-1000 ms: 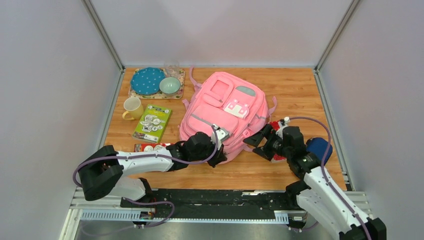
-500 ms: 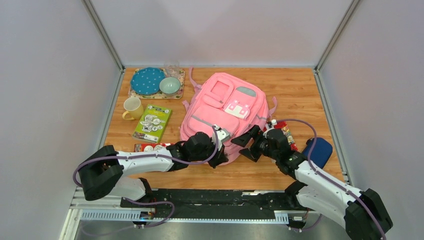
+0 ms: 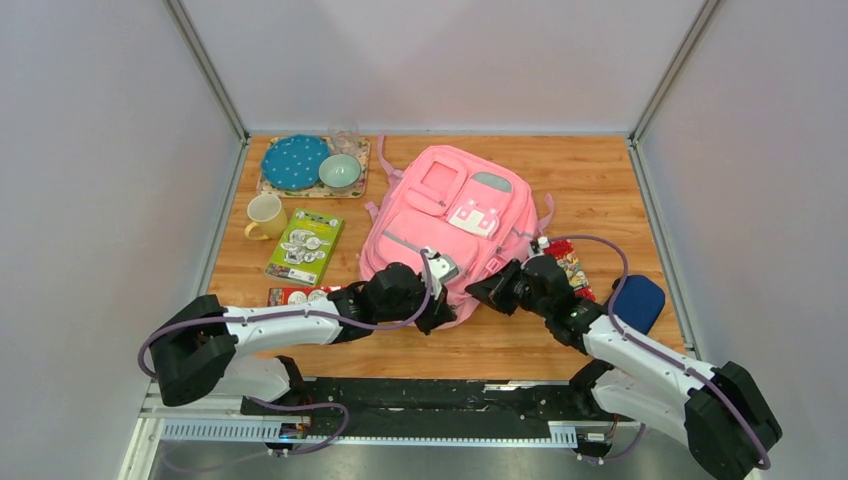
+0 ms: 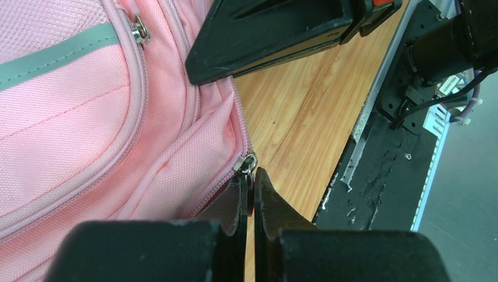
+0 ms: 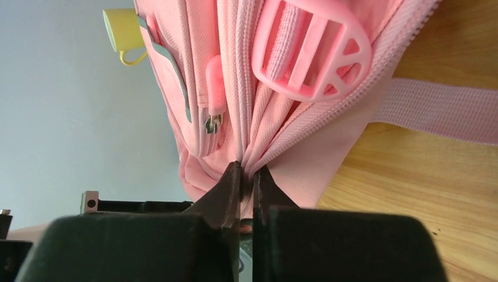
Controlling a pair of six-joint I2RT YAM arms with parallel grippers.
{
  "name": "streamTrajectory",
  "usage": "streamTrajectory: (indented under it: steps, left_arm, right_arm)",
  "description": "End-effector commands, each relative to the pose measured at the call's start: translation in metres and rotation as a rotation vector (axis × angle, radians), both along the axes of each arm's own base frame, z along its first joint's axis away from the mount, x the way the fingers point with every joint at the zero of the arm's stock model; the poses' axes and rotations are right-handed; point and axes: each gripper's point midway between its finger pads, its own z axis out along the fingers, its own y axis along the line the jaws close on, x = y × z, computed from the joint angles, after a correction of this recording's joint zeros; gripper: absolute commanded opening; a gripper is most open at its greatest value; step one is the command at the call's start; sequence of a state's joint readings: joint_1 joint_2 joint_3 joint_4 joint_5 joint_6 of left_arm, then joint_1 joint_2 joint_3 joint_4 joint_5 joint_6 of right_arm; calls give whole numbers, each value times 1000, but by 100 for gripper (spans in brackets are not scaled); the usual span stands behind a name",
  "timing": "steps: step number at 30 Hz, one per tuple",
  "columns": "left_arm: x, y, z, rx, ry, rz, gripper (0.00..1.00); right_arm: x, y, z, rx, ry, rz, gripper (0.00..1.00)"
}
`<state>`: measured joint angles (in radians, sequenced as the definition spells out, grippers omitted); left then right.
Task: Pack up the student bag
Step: Unzip the student bag at the center of the board.
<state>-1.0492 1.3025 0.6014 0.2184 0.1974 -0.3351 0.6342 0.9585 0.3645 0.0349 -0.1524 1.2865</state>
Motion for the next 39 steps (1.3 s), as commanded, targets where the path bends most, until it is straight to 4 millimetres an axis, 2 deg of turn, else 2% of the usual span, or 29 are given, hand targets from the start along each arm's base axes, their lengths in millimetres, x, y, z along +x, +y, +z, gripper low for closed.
streamTrajectory:
  steps: [1, 3, 4, 5, 7, 9, 12, 14, 15, 18, 19, 21, 22, 25, 26, 28, 29, 30, 32, 33, 35, 36, 37, 38, 39]
  left_arm:
    - [-2, -8, 45, -104, -89, -41, 0]
    - [4, 1, 37, -51, -115, -11, 0]
    - [3, 12, 28, 2, -112, 5, 0]
    - [11, 22, 21, 47, -133, 56, 0]
    - [14, 46, 2, 148, -148, 99, 0]
    - [26, 75, -13, 250, -169, 190, 0]
    - [32, 106, -21, 287, -179, 265, 0]
    - [37, 120, -25, 296, -174, 306, 0]
    - [40, 133, -29, 305, -163, 341, 0]
    - [39, 144, -35, 318, -148, 355, 0]
    - [37, 143, -36, 316, -142, 340, 0]
    - [32, 134, -33, 276, -119, 308, 0]
    - [25, 125, -31, 241, -94, 261, 0]
    - [8, 101, -25, 135, -22, 163, 0]
    - [4, 95, -23, 110, -4, 146, 0]
    - [1, 84, -18, 86, -8, 117, 0]
    - [-5, 79, -16, 88, -14, 89, 0]
    - [-5, 74, -14, 90, -18, 81, 0]
    - [-4, 64, -5, 58, -31, 69, 0]
    - [-3, 62, -6, 55, -27, 73, 0]
    - [1, 58, -5, 38, -28, 94, 0]
    - [3, 57, -4, 32, -29, 99, 0]
    - [3, 55, -4, 29, -29, 98, 0]
    - [5, 52, -2, 24, -30, 97, 0]
    - [6, 50, 0, 18, -30, 96, 0]
  right_arm:
    - [27, -15, 21, -125, -128, -67, 0]
    - [37, -22, 28, -180, -174, -67, 0]
    - [38, -27, 26, -209, -168, -69, 0]
    - [41, -31, 27, -226, -176, -69, 0]
    - [48, -43, 30, -271, -204, -71, 0]
    - [53, -52, 31, -290, -209, -72, 0]
    - [57, -60, 27, -323, -218, -41, 0]
    - [62, -65, 28, -357, -236, -14, 0]
    - [64, -67, 22, -382, -225, -3, 0]
    - [77, -75, 25, -411, -237, 0, 0]
    - [81, -75, 21, -413, -222, 14, 0]
    - [91, -71, 33, -392, -240, 36, 0]
    - [96, -68, 29, -393, -229, 51, 0]
    - [109, -55, 49, -362, -270, 101, 0]
    - [112, -50, 42, -358, -245, 122, 0]
    - [121, -46, 53, -362, -260, 145, 0]
    - [124, -45, 46, -373, -238, 160, 5]
    - [126, -48, 50, -393, -237, 166, 28]
    - [126, -56, 52, -428, -234, 145, 48]
    - [122, -61, 53, -440, -225, 135, 62]
    - [113, -71, 51, -470, -215, 95, 70]
    - [103, -78, 64, -469, -236, 66, 74]
    - [95, -87, 55, -493, -206, 36, 75]
    - [85, -90, 56, -480, -196, 22, 77]
    - [74, -89, 69, -436, -235, 11, 78]
